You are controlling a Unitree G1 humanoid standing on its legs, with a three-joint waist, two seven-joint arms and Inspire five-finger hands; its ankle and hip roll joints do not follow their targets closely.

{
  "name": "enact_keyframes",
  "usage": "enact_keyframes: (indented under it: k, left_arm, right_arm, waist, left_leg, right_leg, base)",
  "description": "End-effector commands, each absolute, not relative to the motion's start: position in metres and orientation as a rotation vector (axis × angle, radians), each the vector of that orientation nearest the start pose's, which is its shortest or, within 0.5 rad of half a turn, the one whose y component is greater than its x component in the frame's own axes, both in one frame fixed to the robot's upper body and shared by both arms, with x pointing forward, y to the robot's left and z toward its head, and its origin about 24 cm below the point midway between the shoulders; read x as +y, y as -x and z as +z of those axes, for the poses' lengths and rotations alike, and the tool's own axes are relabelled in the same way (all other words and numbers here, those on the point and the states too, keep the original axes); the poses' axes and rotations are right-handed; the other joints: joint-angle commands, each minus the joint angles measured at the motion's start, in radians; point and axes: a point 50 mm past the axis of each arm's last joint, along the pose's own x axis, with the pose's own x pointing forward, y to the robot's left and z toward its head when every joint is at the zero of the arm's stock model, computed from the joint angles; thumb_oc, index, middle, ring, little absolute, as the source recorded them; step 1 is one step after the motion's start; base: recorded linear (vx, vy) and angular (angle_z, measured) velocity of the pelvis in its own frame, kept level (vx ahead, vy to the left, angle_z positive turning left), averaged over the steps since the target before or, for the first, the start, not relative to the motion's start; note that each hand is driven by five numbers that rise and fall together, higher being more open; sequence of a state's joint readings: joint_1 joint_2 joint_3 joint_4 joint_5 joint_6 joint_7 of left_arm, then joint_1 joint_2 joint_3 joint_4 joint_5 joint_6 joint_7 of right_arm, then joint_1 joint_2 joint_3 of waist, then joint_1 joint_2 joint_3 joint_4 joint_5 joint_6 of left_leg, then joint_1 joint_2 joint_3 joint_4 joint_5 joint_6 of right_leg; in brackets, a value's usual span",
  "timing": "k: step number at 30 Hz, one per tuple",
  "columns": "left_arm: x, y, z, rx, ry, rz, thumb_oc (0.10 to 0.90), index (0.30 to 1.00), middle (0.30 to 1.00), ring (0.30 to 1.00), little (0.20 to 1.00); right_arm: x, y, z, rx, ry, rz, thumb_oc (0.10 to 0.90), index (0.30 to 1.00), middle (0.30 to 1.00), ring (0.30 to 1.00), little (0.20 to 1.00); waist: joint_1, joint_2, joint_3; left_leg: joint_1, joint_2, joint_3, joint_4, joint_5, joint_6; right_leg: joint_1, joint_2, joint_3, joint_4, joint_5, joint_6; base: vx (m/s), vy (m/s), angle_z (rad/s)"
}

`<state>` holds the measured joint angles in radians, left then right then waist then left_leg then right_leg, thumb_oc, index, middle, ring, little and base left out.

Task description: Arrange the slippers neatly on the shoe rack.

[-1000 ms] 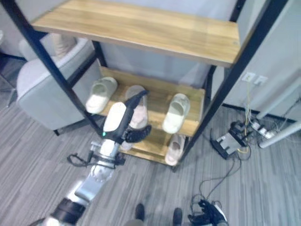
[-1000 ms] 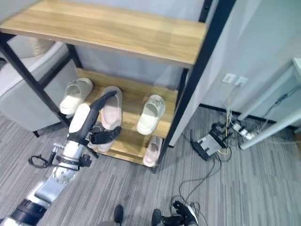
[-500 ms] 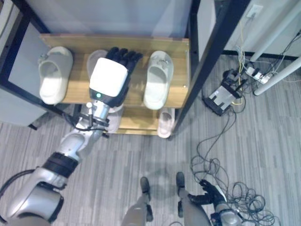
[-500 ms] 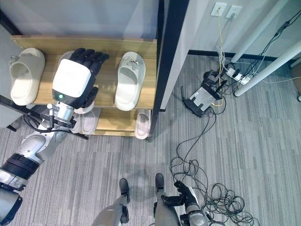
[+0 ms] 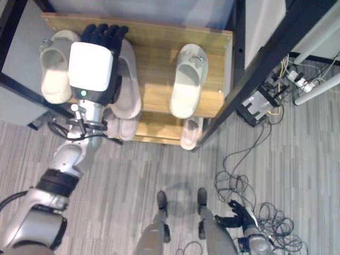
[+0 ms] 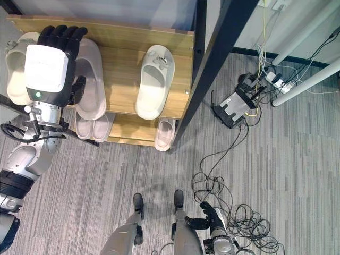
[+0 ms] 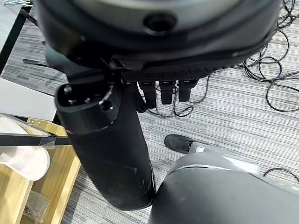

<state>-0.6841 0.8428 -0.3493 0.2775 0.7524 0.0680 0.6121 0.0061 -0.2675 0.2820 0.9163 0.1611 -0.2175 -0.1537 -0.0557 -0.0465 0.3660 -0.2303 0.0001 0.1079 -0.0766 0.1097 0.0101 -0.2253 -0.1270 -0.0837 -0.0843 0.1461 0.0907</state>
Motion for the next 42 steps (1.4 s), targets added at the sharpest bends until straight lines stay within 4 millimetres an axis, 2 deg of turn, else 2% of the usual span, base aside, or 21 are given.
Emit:
enact_keyframes:
  k: [1, 8, 9, 10, 11, 13, 18, 24, 25, 27, 29, 30, 32, 33, 34, 35, 36, 37, 39, 40, 42]
  left_arm:
    - [0.236, -0.336, 0.311, -0.954, -1.451, 0.821, 0.800, 0.900, 0.900, 0.900, 0.900]
    - [0.236, -0.345, 0.346, -0.930, -1.540, 0.855, 0.800, 0.900, 0.900, 0.900, 0.900]
    - [0.236, -0.351, 0.359, -0.899, -1.567, 0.866, 0.656, 0.684, 0.684, 0.684, 0.684]
    - [0.236, -0.351, 0.359, -0.900, -1.567, 0.866, 0.656, 0.684, 0.684, 0.684, 0.684]
    - [0.233, -0.354, 0.362, -0.882, -1.539, 0.818, 0.400, 0.300, 0.300, 0.300, 0.300]
    - [0.225, -0.351, 0.363, -0.919, -1.474, 0.775, 0.400, 0.300, 0.300, 0.300, 0.300]
    - [0.215, -0.355, 0.339, -0.903, -1.440, 0.698, 0.400, 0.300, 0.300, 0.300, 0.300]
    - [0.209, -0.329, 0.315, -1.051, -1.346, 0.646, 0.400, 0.300, 0.300, 0.300, 0.300]
    - [0.217, -0.312, 0.291, -1.068, -1.257, 0.639, 0.400, 0.300, 0.300, 0.300, 0.300]
    - [0.223, -0.302, 0.274, -1.050, -1.240, 0.634, 0.400, 0.300, 0.300, 0.300, 0.300]
    - [0.230, -0.288, 0.253, -1.016, -1.207, 0.628, 0.400, 0.300, 0.300, 0.300, 0.300]
    - [0.235, -0.282, 0.246, -0.999, -1.187, 0.640, 0.400, 0.300, 0.300, 0.300, 0.300]
    - [0.243, -0.271, 0.210, -0.896, -1.124, 0.630, 0.400, 0.300, 0.300, 0.300, 0.300]
    - [0.242, -0.273, 0.202, -0.860, -1.110, 0.615, 0.400, 0.300, 0.300, 0.300, 0.300]
    - [0.236, -0.279, 0.189, -0.808, -1.095, 0.560, 0.400, 0.300, 0.300, 0.300, 0.300]
    - [0.233, -0.285, 0.184, -0.778, -1.091, 0.538, 0.400, 0.300, 0.300, 0.300, 0.300]
    - [0.226, -0.302, 0.182, -0.747, -1.085, 0.502, 0.400, 0.300, 0.300, 0.300, 0.300]
    - [0.227, -0.309, 0.182, -0.728, -1.100, 0.503, 0.400, 0.300, 0.300, 0.300, 0.300]
    - [0.225, -0.327, 0.206, -0.759, -1.119, 0.511, 0.400, 0.300, 0.300, 0.300, 0.300]
    - [0.230, -0.334, 0.228, -0.796, -1.185, 0.552, 0.400, 0.300, 0.300, 0.300, 0.300]
    - [0.234, -0.338, 0.261, -0.863, -1.260, 0.601, 0.400, 0.300, 0.300, 0.300, 0.300]
  right_arm:
    - [-0.233, -0.150, -0.123, 0.765, 0.295, -0.104, 0.800, 0.900, 0.900, 0.900, 0.900]
    - [-0.254, -0.163, -0.110, 0.705, 0.277, -0.152, 0.800, 0.900, 0.900, 0.900, 0.900]
    - [-0.258, -0.170, -0.104, 0.677, 0.279, -0.162, 0.800, 0.900, 0.900, 0.900, 0.900]
    - [-0.258, -0.170, -0.104, 0.676, 0.278, -0.162, 0.800, 0.900, 0.900, 0.900, 0.900]
    - [-0.260, -0.173, -0.102, 0.662, 0.271, -0.172, 0.800, 0.900, 0.900, 0.900, 0.900]
    - [-0.257, -0.173, -0.103, 0.668, 0.251, -0.175, 0.800, 0.900, 0.900, 0.900, 0.900]
    - [-0.254, -0.167, -0.107, 0.679, 0.218, -0.181, 0.800, 0.900, 0.900, 0.900, 0.900]
    - [-0.251, -0.157, -0.111, 0.696, 0.210, -0.191, 0.800, 0.900, 0.900, 0.900, 0.900]
    - [-0.251, -0.151, -0.114, 0.711, 0.222, -0.202, 0.800, 0.900, 0.900, 0.900, 0.900]
    - [-0.251, -0.149, -0.114, 0.704, 0.231, -0.210, 0.800, 0.900, 0.900, 0.900, 0.900]
    - [-0.251, -0.153, -0.111, 0.682, 0.245, -0.208, 0.800, 0.900, 0.900, 0.900, 0.900]
    - [-0.251, -0.156, -0.108, 0.664, 0.251, -0.199, 0.800, 0.900, 0.900, 0.900, 0.900]
    - [-0.242, -0.197, -0.072, 0.441, 0.293, -0.147, 0.800, 0.900, 0.900, 0.900, 0.900]
    - [-0.243, -0.202, -0.065, 0.402, 0.297, -0.143, 0.800, 0.900, 0.900, 0.900, 0.900]
    - [-0.246, -0.218, -0.047, 0.315, 0.279, -0.165, 0.800, 0.900, 0.900, 0.900, 0.900]
    - [-0.247, -0.225, -0.036, 0.262, 0.271, -0.167, 0.800, 0.900, 0.900, 0.900, 0.900]
    - [-0.254, -0.239, -0.012, 0.163, 0.256, -0.174, 0.800, 0.900, 0.900, 0.900, 0.900]
    - [-0.256, -0.244, -0.002, 0.119, 0.259, -0.180, 0.800, 0.900, 0.900, 0.900, 0.900]
    - [-0.263, -0.257, 0.025, 0.013, 0.228, -0.199, 0.800, 0.900, 0.900, 0.900, 0.900]
    - [-0.265, -0.261, 0.043, -0.075, 0.195, -0.202, 0.800, 0.900, 0.900, 0.900, 0.900]
    - [-0.269, -0.265, 0.063, -0.153, 0.171, -0.202, 0.800, 0.900, 0.900, 0.900, 0.900]
  waist:
    - [-0.009, 0.032, -0.052]
    - [-0.023, 0.010, -0.046]
    - [-0.031, 0.007, -0.046]
    - [-0.030, 0.006, -0.046]
    - [-0.034, 0.008, -0.043]
    - [-0.028, 0.007, -0.043]
    - [-0.025, 0.006, -0.045]
    - [-0.006, 0.015, -0.041]
    - [0.015, 0.020, -0.022]
    - [0.037, 0.024, 0.001]
    - [0.058, 0.030, 0.032]
    - [0.056, 0.034, 0.046]
    - [0.070, 0.043, 0.097]
    - [0.067, 0.044, 0.103]
    - [0.058, 0.046, 0.104]
    - [0.046, 0.044, 0.112]
    - [0.026, 0.046, 0.101]
    - [0.013, 0.048, 0.106]
    - [-0.006, 0.056, 0.108]
    - [-0.022, 0.062, 0.121]
    - [-0.042, 0.065, 0.137]
  left_leg:
    - [-0.045, 0.014, -0.039, 0.079, -0.101, -0.029]
    - [-0.093, 0.020, -0.031, 0.087, -0.097, -0.033]
    - [-0.108, 0.020, -0.027, 0.082, -0.091, -0.035]
    - [-0.108, 0.020, -0.027, 0.083, -0.091, -0.035]
    - [-0.115, 0.020, -0.023, 0.081, -0.087, -0.035]
    - [-0.117, 0.019, -0.025, 0.081, -0.089, -0.035]
    - [-0.110, 0.016, -0.025, 0.082, -0.097, -0.033]
    - [-0.099, 0.023, -0.023, 0.138, -0.123, -0.032]
    - [-0.107, 0.035, -0.026, 0.237, -0.163, -0.032]
    - [-0.125, 0.040, -0.032, 0.344, -0.194, -0.030]
    - [-0.143, 0.057, -0.046, 0.469, -0.263, -0.026]
    - [-0.171, 0.061, -0.048, 0.542, -0.278, -0.022]
    - [-0.304, 0.101, -0.078, 0.767, -0.345, -0.010]
    - [-0.341, 0.108, -0.087, 0.813, -0.360, -0.003]
    - [-0.429, 0.120, -0.101, 0.916, -0.406, -0.001]
    - [-0.481, 0.124, -0.110, 0.970, -0.424, 0.005]
    - [-0.620, 0.133, -0.123, 1.087, -0.458, 0.015]
    - [-0.665, 0.138, -0.132, 1.128, -0.472, 0.022]
    - [-0.791, 0.155, -0.151, 1.243, -0.507, 0.028]
    - [-0.863, 0.166, -0.166, 1.322, -0.531, 0.037]
    - [-0.946, 0.174, -0.183, 1.423, -0.559, 0.042]
  right_leg:
    - [0.046, -0.106, 0.006, 0.091, -0.015, 0.140]
    - [0.019, -0.101, 0.002, 0.064, 0.019, 0.152]
    - [0.006, -0.101, 0.002, 0.056, 0.038, 0.159]
    - [0.006, -0.101, 0.002, 0.056, 0.038, 0.159]
    - [0.003, -0.100, 0.002, 0.052, 0.045, 0.162]
    - [0.003, -0.100, 0.002, 0.050, 0.044, 0.163]
    - [0.010, -0.105, 0.000, 0.053, 0.033, 0.162]
    - [0.021, -0.104, -0.012, 0.125, -0.030, 0.152]
    - [0.017, -0.089, -0.004, 0.220, -0.108, 0.135]
    - [0.013, -0.083, -0.001, 0.289, -0.169, 0.113]
    - [-0.015, -0.074, 0.012, 0.403, -0.253, 0.088]
    - [-0.047, -0.072, 0.022, 0.467, -0.258, 0.079]
    - [-0.194, -0.051, 0.042, 0.675, -0.354, 0.031]
    - [-0.247, -0.047, 0.051, 0.734, -0.365, 0.025]
    - [-0.348, -0.031, 0.061, 0.841, -0.427, 0.014]
    - [-0.407, -0.023, 0.071, 0.894, -0.449, 0.007]
    - [-0.550, -0.007, 0.085, 1.016, -0.491, -0.004]
    - [-0.599, -0.002, 0.090, 1.058, -0.503, -0.009]
    - [-0.730, 0.002, 0.104, 1.179, -0.538, -0.017]
    - [-0.801, 0.001, 0.110, 1.256, -0.556, -0.019]
    - [-0.885, 0.002, 0.117, 1.355, -0.584, -0.025]
  base:
    - [0.02, -0.008, 0.06]
    - [0.01, -0.002, 0.01]
    - [0.00, 0.013, -0.09]
    - [-0.01, 0.029, -0.03]
    - [0.00, 0.000, 0.00]
    - [0.00, -0.006, -0.04]
    - [-0.01, -0.011, -0.04]
    - [-0.05, -0.037, 0.00]
    - [-0.14, -0.107, 0.04]
    - [-0.13, -0.117, -0.04]
    - [-0.12, -0.094, -0.01]
    - [-0.24, -0.148, 0.01]
    - [-0.34, -0.215, -0.02]
    - [-0.23, -0.162, 0.04]
    - [-0.15, -0.082, -0.11]
    - [-0.18, -0.051, -0.08]
    - [-0.20, 0.003, -0.19]
    - [-0.17, 0.033, -0.10]
    - [-0.10, 0.044, -0.29]
    - [-0.08, 0.049, -0.48]
    - [0.00, 0.043, -0.20]
